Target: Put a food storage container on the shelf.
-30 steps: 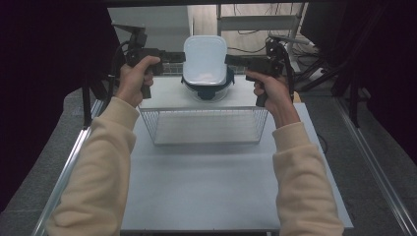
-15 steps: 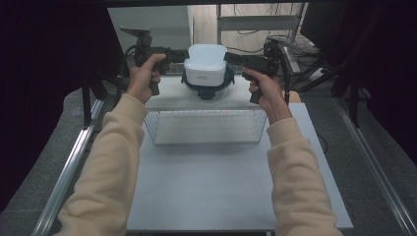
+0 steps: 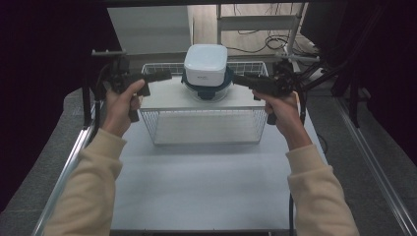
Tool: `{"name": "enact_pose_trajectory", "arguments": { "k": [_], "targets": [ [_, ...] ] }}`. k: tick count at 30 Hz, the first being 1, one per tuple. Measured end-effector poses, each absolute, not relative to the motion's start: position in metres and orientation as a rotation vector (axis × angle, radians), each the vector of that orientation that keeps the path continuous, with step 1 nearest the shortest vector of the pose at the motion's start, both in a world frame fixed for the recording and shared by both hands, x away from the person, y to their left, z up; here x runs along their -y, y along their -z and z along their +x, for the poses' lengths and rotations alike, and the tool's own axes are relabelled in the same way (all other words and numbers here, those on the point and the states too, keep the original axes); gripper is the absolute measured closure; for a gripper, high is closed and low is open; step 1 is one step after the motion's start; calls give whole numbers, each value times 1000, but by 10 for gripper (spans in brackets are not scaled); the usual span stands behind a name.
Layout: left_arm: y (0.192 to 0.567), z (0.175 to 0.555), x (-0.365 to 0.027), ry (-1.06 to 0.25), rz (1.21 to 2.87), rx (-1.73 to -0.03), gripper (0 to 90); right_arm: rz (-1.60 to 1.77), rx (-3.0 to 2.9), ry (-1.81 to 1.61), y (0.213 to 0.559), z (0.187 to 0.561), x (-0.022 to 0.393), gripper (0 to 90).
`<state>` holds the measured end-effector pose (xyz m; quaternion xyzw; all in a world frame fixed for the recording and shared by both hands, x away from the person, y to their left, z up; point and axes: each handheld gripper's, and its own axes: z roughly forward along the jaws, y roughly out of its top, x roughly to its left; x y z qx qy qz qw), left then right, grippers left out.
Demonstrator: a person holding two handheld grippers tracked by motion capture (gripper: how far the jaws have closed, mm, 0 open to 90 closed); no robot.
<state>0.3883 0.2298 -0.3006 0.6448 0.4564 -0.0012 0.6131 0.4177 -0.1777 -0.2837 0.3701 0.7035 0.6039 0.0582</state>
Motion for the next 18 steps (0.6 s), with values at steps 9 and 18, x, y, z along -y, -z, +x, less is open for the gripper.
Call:
{"name": "enact_pose_trajectory", "arguments": {
  "k": [9,18],
  "targets": [
    [351,338,-233,-61,1583,-1042,283,1063,-2165,-1672,315,376,197,321],
    [394,295,-230,-158,1706,-1068,263,1072,-2220,-1558,357,341,229,294]
  ]
}}
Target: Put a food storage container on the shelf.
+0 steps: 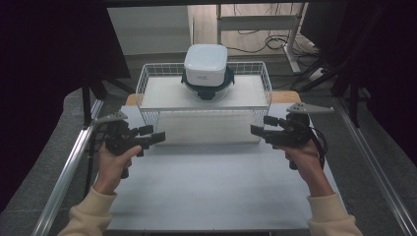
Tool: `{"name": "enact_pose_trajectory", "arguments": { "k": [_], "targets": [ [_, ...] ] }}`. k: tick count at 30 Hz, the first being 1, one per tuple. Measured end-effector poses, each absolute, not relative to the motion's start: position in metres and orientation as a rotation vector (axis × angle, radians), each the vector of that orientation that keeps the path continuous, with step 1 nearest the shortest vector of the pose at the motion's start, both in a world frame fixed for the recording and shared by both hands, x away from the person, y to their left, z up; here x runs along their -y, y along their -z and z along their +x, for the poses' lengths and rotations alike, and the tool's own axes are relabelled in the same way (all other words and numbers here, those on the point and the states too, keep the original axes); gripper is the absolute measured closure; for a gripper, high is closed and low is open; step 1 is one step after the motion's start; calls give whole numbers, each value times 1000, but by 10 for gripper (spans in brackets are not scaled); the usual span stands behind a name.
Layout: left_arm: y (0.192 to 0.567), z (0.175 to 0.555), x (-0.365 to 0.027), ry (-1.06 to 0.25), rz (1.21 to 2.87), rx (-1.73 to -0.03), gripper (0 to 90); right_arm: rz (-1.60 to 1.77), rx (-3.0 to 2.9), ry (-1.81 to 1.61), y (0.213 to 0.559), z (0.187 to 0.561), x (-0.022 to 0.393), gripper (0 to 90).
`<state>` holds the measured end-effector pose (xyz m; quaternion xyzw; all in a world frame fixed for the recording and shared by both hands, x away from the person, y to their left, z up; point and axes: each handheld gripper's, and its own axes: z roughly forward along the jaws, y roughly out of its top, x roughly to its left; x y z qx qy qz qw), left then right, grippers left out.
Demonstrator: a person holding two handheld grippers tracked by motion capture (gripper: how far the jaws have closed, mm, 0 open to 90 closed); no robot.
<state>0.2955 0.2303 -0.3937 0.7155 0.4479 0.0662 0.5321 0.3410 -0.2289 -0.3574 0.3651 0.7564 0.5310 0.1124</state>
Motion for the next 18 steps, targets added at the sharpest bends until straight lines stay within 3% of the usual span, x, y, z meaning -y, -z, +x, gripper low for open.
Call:
{"name": "enact_pose_trajectory", "arguments": {
  "k": [13,18],
  "targets": [
    [452,274,-211,-170,1835,-1121,257,1201,-2306,-1400,437,313,252,285],
    [459,275,-210,-147,1850,-1132,256,1209,-2305,-1373,443,313,256,281]
  ]
}}
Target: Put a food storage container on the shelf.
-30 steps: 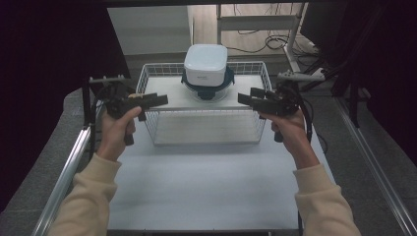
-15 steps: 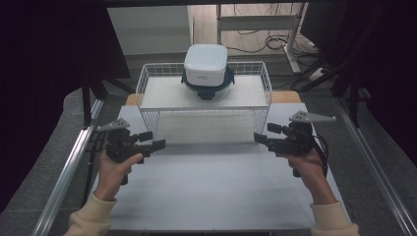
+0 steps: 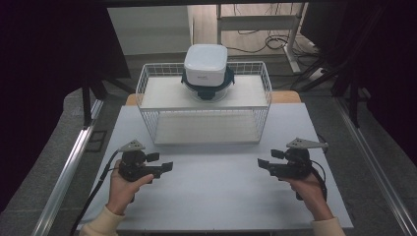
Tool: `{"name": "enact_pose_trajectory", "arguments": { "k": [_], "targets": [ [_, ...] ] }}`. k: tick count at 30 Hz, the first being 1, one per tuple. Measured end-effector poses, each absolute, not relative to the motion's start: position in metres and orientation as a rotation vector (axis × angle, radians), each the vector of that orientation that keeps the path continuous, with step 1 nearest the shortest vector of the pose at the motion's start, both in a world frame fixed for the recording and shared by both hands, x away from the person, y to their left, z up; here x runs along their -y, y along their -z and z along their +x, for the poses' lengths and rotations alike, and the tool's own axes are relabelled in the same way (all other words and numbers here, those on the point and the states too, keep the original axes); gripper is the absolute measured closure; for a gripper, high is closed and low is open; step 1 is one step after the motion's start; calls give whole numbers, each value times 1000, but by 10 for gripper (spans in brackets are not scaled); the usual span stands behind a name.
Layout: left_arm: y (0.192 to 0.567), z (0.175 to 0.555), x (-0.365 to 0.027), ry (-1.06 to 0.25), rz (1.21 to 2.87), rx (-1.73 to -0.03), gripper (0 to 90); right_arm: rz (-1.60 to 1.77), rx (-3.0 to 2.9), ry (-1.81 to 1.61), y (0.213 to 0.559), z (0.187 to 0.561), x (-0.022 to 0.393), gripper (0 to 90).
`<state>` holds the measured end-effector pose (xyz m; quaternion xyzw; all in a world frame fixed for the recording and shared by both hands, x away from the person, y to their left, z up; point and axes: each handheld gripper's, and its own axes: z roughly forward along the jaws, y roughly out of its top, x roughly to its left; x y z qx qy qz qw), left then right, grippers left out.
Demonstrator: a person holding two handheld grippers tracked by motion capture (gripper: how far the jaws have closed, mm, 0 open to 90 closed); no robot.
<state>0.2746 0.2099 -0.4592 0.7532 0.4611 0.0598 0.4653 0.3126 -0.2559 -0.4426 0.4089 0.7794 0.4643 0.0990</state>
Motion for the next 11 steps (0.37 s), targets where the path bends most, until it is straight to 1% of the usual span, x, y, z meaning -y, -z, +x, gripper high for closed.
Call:
{"name": "enact_pose_trajectory", "arguments": {
  "k": [11],
  "targets": [
    [458,270,-209,-138,1838,-1140,250,1193,-2266,-1429,433,309,265,272]
  ]
}}
